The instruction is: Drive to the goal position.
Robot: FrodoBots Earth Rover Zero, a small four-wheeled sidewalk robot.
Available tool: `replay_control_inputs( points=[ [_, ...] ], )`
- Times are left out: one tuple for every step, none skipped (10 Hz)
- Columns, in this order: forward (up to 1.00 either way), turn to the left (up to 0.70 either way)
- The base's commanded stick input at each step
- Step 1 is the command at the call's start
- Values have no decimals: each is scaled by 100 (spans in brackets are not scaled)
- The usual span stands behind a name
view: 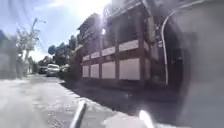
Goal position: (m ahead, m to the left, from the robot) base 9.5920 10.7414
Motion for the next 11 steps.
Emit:
replay_control_inputs(
  points=[
    [85, 34],
    [85, 34],
    [85, 34],
    [85, 34],
    [85, 34],
    [85, 34],
    [85, 34],
    [85, 34],
    [85, 33],
    [85, 12],
    [85, 3]
  ],
)
